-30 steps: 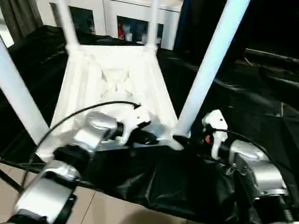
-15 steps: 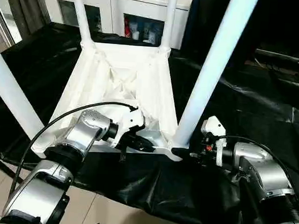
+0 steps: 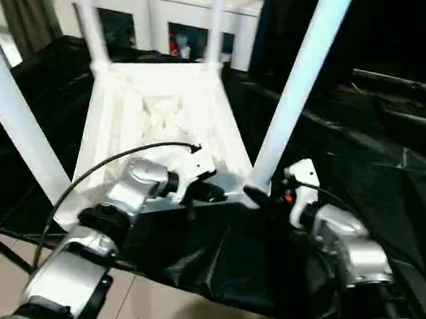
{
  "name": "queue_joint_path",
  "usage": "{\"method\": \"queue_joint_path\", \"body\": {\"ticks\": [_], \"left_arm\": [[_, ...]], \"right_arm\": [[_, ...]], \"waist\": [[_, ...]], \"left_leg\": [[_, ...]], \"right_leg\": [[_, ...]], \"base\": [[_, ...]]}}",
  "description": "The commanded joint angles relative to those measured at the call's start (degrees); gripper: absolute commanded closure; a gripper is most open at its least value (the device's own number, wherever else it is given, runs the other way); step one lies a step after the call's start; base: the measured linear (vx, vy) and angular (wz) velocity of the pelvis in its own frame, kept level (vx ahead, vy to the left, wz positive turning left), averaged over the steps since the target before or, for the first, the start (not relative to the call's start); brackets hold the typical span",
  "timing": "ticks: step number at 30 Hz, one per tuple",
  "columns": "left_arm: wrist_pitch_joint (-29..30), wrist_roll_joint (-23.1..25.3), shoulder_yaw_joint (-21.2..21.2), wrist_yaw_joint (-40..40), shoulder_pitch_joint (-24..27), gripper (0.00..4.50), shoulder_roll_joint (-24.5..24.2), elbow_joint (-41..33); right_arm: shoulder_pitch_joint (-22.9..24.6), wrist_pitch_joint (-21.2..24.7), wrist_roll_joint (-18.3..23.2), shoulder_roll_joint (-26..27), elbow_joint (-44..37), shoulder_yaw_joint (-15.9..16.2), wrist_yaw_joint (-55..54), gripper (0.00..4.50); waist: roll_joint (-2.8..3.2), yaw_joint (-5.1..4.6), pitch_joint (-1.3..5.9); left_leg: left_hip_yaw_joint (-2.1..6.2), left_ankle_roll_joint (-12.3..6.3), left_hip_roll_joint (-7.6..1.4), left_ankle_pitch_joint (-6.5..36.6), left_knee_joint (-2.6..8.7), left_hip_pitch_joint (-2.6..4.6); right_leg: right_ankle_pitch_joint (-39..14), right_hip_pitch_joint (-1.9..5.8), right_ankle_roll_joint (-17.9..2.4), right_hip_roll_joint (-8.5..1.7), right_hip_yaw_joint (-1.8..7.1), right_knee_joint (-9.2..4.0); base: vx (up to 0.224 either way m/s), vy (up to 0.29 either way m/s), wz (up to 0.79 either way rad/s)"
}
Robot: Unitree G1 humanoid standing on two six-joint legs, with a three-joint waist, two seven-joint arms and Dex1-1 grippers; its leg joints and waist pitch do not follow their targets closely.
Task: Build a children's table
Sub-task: Rotate leg to tighten
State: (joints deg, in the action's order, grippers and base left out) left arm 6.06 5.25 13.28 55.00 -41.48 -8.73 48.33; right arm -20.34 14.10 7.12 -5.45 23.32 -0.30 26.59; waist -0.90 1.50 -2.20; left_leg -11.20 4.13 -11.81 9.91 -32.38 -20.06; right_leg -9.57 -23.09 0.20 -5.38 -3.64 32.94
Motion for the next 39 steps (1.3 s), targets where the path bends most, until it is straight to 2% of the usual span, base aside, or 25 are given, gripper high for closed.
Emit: {"method": "queue_joint_path", "body": {"ticks": [1, 3, 4, 5, 6, 7, 8, 12, 13, 15, 16, 17, 20, 21, 23, 24, 25, 26, 29, 33, 34, 36, 39], "left_arm": [[0.40, -1.38, 1.51, -2.29, -0.04, 4.50, 5.95, -0.04], [0.52, -1.26, 1.86, -2.88, 0.10, 4.50, 7.11, -0.26], [0.48, -1.29, 1.97, -2.90, 0.15, 4.50, 7.52, -0.33], [0.49, -1.29, 2.04, -2.91, 0.18, 4.50, 7.81, -0.41], [0.50, -1.32, 2.05, -2.79, 0.27, 4.50, 8.00, -0.53], [0.40, -1.29, 2.05, -2.59, 0.40, 4.50, 8.04, -0.67], [0.38, -1.14, 2.02, -2.72, 0.50, 4.50, 8.10, -0.73], [-0.19, -1.21, 1.68, -1.91, 0.79, 4.50, 7.28, -0.71], [-0.73, -1.25, 1.61, -1.35, 0.91, 4.50, 6.78, -0.69], [-1.37, -1.44, 1.60, 0.24, 1.27, 4.50, 5.69, -1.01], [-1.54, -1.49, 1.61, 0.70, 1.38, 4.50, 5.38, -1.12], [-1.84, -1.74, 1.88, 3.56, 1.84, 4.50, 3.64, -1.70], [-2.38, -1.91, 2.02, 6.28, 2.12, 4.50, 2.19, -1.95], [-3.30, -2.11, 2.19, 9.19, 2.55, 4.50, 0.55, -2.38], [-4.30, -2.57, 2.43, 12.61, 3.14, 4.50, -1.27, -3.22], [-4.06, -2.93, 2.63, 14.70, 3.48, 4.50, -2.29, -3.95], [-3.80, -3.12, 2.70, 16.02, 3.70, 4.50, -2.87, -4.43], [-3.13, -3.42, 2.89, 18.21, 3.98, 4.50, -4.08, -5.26], [-2.57, -3.70, 2.98, 20.69, 4.22, 4.50, -5.63, -6.14], [-2.06, -4.15, 2.94, 24.02, 3.71, 4.50, -7.93, -6.18], [-2.20, -4.09, 2.91, 24.20, 3.65, 4.50, -8.06, -6.04], [-2.65, -3.85, 2.72, 23.31, 3.41, 4.50, -8.19, -5.74], [-2.62, -4.08, 2.32, 22.16, 3.32, 4.50, -7.90, -5.82]], "right_arm": [[-0.43, 1.12, -1.15, 4.40, 3.99, 2.23, -6.06, 1.76], [-0.87, 0.46, -1.84, 6.08, 4.08, 2.55, -8.00, 1.76], [-0.98, 0.41, -2.04, 6.71, 3.98, 2.88, -8.04, 1.76], [-1.02, 0.44, -2.15, 7.12, 3.85, 3.08, -8.00, 1.76], [-1.00, -0.72, -3.09, 7.20, 3.57, 3.87, -8.03, 1.76], [-0.94, -2.46, -4.00, 6.83, 3.17, 4.85, -7.29, 1.76], [-0.87, -3.05, -4.22, 6.75, 3.08, 5.04, -7.06, 1.20], [-0.63, -2.73, -2.94, 5.07, 2.12, 4.01, -4.84, 0.97], [-0.39, -2.77, -2.84, 3.73, 1.26, 4.40, -3.02, 0.84], [0.08, -2.52, -1.95, 1.24, -0.33, 4.91, 1.44, 0.84], [0.20, -2.43, -1.68, 0.62, -0.70, 4.99, 2.70, 0.84], [0.47, -2.69, -0.92, -2.84, -1.78, 5.50, 8.95, 0.84], [0.56, -3.38, -0.31, -5.78, -2.34, 5.92, 14.20, 0.84], [0.71, -3.42, 0.75, -8.60, -3.10, 6.19, 19.35, 0.84], [0.72, -3.58, 1.64, -11.27, -3.54, 6.55, 23.80, 0.84], [0.67, -3.16, 2.25, -12.50, -3.67, 6.77, 26.02, 0.84], [0.62, -2.86, 2.60, -13.20, -3.73, 6.94, 27.37, 0.84], [0.55, -2.39, 3.23, -14.19, -3.98, 7.09, 29.50, 0.84], [0.40, -1.83, 4.02, -15.44, -4.24, 7.30, 32.64, 0.84], [0.48, -2.28, 3.68, -17.83, -3.94, 9.30, 37.92, 0.84], [0.41, -2.84, 3.32, -18.13, -3.54, 9.66, 38.17, 0.99], [0.23, -3.45, 2.95, -17.81, -2.72, 9.82, 37.50, 1.20], [0.26, -3.08, 3.55, -17.00, -2.88, 9.58, 36.87, 1.42]], "waist": [[0.06, -0.30, 2.33], [0.05, -0.42, 2.33], [0.39, -0.42, 2.32], [0.45, -0.56, 2.27], [0.81, -0.57, 2.31], [0.86, -0.76, 2.36], [1.01, -0.91, 2.49], [1.15, -1.15, 2.67], [0.90, -1.10, 2.70], [1.06, -0.95, 2.75], [0.78, -0.82, 2.85], [0.84, -0.70, 2.90], [0.48, -0.18, 3.01], [0.09, 0.00, 3.06], [0.15, 0.78, 3.04], [0.05, 0.82, 3.01], [-0.01, 1.05, 3.06], [-0.08, 1.16, 3.15], [0.40, 1.95, 3.22], [0.42, 2.27, 3.45], [0.46, 2.30, 3.38], [0.05, 2.34, 3.32], [0.26, 2.43, 3.24]], "left_leg": [[1.39, 0.79, -0.82, 23.16, 4.20, 0.30], [1.30, 0.28, -0.71, 24.36, 4.09, 0.70], [1.35, -0.01, -0.64, 24.54, 4.15, 0.66], [1.33, -0.22, -0.64, 25.00, 4.22, 0.54], [1.37, -0.12, -0.66, 25.26, 4.26, 0.59], [1.39, -0.09, -0.67, 25.55, 4.32, 0.53], [1.40, -0.27, -0.74, 25.19, 4.42, 0.40], [1.04, -1.09, -0.85, 24.03, 4.32, 0.36], [0.90, -1.43, -0.88, 23.46, 4.25, 0.34], [0.79, -1.87, -0.96, 21.92, 4.20, 0.16], [0.75, -2.51, -0.95, 21.30, 4.10, 0.07], [0.61, -3.01, -0.97, 20.44, 3.98, 0.05], [0.41, -4.49, -0.96, 17.53, 3.64, -0.16], [0.30, -4.78, -1.04, 16.72, 3.55, -0.19], [0.33, -5.13, -1.19, 15.78, 3.44, -0.20], [0.18, -5.17, -1.30, 15.50, 3.42, -0.08], [0.23, -5.08, -1.37, 15.30, 3.39, 0.04], [0.18, -5.22, -1.38, 14.34, 3.39, -0.22], [0.18, -4.95, -1.76, 12.31, 3.43, -0.16], [0.05, -4.81, -1.76, 11.54, 3.19, -0.14], [0.07, -4.98, -1.69, 11.07, 3.15, -0.33], [-0.01, -4.88, -1.63, 11.69, 3.10, -0.35], [0.11, -3.93, -1.61, 12.52, 3.21, -0.26]], "right_leg": [[-33.03, 1.46, -5.18, -2.57, 1.26, -5.88], [-33.30, 1.09, -4.88, -2.42, 1.26, -6.25], [-32.98, 1.15, -4.91, -2.41, 1.25, -6.27], [-32.73, 1.13, -4.82, -2.30, 1.24, -6.34], [-32.35, 1.12, -4.88, -2.30, 1.26, -6.33], [-31.34, 1.23, -5.03, -2.25, 1.21, -6.27], [-29.61, 1.45, -5.59, -2.26, 1.24, -6.10], [-24.37, 1.54, -8.14, -2.09, 1.55, -5.68], [-23.14, 1.60, -8.81, -2.06, 1.63, -5.57], [-20.94, 1.85, -9.58, -2.15, 1.78, -5.26], [-20.65, 2.15, -9.82, -2.19, 1.73, -5.17], [-20.14, 2.11, -10.10, -2.28, 1.84, -5.13], [-19.09, 2.33, -10.73, -2.47, 1.90, -4.86], [-19.22, 2.30, -10.89, -2.50, 1.92, -4.83], [-19.33, 2.35, -10.89, -2.65, 2.04, -4.55], [-18.44, 2.06, -11.22, -2.50, 2.14, -4.43], [-18.00, 2.19, -11.49, -2.55, 2.11, -4.26], [-16.76, 2.36, -11.94, -2.52, 2.08, -3.93], [-12.83, 2.39, -13.20, -2.36, 1.96, -3.23], [-8.26, 2.47, -14.81, -2.28, 1.93, -2.56], [-7.54, 2.59, -14.98, -2.35, 1.92, -2.48], [-8.76, 2.59, -14.76, -2.55, 1.95, -2.67], [-12.08, 2.56, -13.71, -2.70, 2.00, -2.96]], "base": [[0.000, 0.000, 0.00], [0.000, 0.000, 0.00], [0.000, 0.000, 0.00], [0.000, 0.000, 0.00], [0.000, 0.000, 0.00], [0.000, 0.000, 0.00], [0.000, 0.000, 0.00], [0.000, 0.000, 0.00], [0.000, 0.000, 0.00], [0.000, 0.000, 0.00], [0.000, 0.000, 0.00], [0.000, 0.000, 0.00], [0.000, 0.000, 0.00], [0.000, 0.000, 0.00], [0.000, 0.000, 0.00], [0.000, 0.000, 0.00], [0.000, 0.000, 0.00], [0.000, 0.000, 0.00], [0.000, 0.000, 0.00], [0.000, 0.000, 0.00], [0.000, 0.000, 0.00], [0.000, 0.000, 0.00], [0.000, 0.000, 0.00]]}}
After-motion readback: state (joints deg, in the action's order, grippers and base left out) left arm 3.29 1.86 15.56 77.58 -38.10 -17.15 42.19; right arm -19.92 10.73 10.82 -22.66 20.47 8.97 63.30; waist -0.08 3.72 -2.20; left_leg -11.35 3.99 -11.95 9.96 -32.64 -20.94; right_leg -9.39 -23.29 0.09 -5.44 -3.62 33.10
